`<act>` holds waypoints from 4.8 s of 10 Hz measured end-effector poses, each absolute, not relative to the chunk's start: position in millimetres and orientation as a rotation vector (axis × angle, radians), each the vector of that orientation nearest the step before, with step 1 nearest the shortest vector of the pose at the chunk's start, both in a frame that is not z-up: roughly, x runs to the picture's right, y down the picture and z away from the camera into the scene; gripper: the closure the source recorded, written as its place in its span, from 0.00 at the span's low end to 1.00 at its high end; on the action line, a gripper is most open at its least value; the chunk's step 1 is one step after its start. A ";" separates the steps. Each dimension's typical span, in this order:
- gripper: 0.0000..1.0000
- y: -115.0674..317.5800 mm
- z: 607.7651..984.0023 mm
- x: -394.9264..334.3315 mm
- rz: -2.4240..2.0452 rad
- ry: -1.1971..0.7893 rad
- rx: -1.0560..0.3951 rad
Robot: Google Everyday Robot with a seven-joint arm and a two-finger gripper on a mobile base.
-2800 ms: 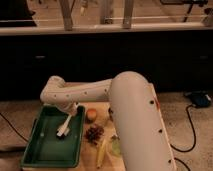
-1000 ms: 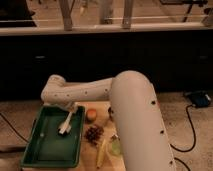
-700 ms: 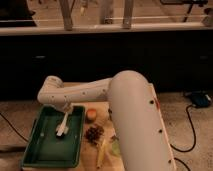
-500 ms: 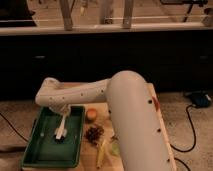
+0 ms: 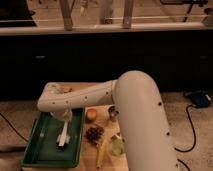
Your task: Wipe tray with brush
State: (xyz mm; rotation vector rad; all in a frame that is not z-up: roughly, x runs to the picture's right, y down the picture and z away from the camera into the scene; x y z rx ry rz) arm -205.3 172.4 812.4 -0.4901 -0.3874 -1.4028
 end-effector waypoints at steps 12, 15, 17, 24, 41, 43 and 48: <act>0.96 131.0 824.7 -281.0 -1.523 -0.440 -0.398; 0.96 150.2 813.0 -261.9 -1.533 -0.456 -0.425; 0.96 149.2 813.3 -224.3 -1.503 -0.419 -0.457; 0.96 106.7 839.0 -190.7 -1.425 -0.316 -0.454; 0.96 147.2 810.5 -198.8 -1.481 -0.348 -0.471; 0.96 126.2 829.4 -195.0 -1.455 -0.320 -0.471; 0.96 98.6 852.9 -232.6 -1.469 -0.324 -0.438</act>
